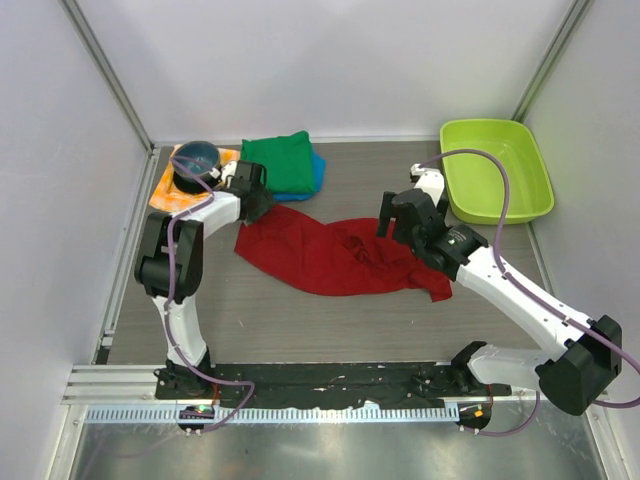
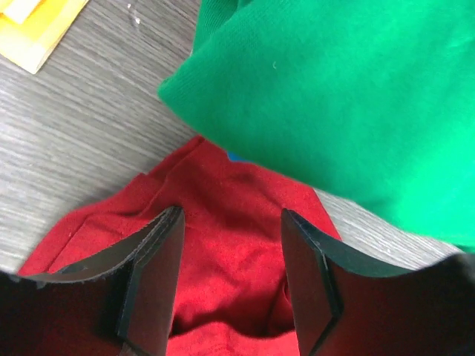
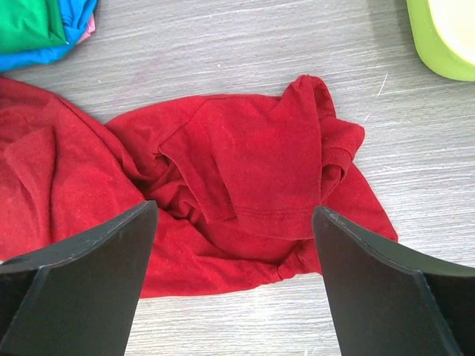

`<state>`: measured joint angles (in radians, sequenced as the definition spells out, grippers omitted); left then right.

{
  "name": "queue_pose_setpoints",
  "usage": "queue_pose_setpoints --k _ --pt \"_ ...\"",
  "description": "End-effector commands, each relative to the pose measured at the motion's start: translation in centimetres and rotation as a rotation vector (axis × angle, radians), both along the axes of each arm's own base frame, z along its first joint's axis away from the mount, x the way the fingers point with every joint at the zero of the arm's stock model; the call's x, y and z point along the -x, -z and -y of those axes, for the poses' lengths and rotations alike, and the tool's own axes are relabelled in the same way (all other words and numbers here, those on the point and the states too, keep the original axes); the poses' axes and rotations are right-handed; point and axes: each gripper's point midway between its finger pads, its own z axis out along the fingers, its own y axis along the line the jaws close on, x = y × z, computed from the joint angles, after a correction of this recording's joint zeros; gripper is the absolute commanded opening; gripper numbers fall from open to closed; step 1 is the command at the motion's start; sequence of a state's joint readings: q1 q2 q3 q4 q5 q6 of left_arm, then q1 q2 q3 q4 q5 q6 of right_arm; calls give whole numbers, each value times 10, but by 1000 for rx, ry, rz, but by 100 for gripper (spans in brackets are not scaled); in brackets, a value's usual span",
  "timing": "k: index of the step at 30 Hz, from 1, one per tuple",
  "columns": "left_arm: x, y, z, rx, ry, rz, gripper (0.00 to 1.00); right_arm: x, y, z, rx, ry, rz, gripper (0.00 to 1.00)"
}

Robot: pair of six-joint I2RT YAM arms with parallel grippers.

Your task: Fold and stack the t-shirts

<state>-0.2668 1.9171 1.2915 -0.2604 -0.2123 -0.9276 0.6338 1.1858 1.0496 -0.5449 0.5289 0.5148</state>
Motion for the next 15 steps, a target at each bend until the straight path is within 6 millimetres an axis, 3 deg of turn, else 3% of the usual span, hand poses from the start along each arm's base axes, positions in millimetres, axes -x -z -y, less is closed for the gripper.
queue_pose_setpoints --k 1,4,8,9,10,11,12,14,15 --pt "-14 -2 -2 -36 21 -7 57 1 1 -2 -11 -9 16 91" --pt "-13 13 -3 -52 25 -40 51 0 3 -3 -15 -13 15 91" --pt "1 26 -4 -56 25 -85 23 1 5 -5 -20 -19 12 91" --pt "12 34 -7 -63 25 -110 18 1 5 -5 -22 -20 11 91" --pt "16 30 -8 -67 21 -101 15 1 4 -6 -27 -20 12 91" --pt "22 30 -9 -68 20 -106 0 2 3 -5 -32 -20 15 91" --pt "36 39 -13 -70 13 -134 0 2 3 -5 -36 -19 15 91" --pt "47 32 -14 -58 11 -122 0 4 2 -6 -45 -24 17 91" --pt "65 44 -16 -55 7 -160 0 4 0 -7 -54 -27 17 91"
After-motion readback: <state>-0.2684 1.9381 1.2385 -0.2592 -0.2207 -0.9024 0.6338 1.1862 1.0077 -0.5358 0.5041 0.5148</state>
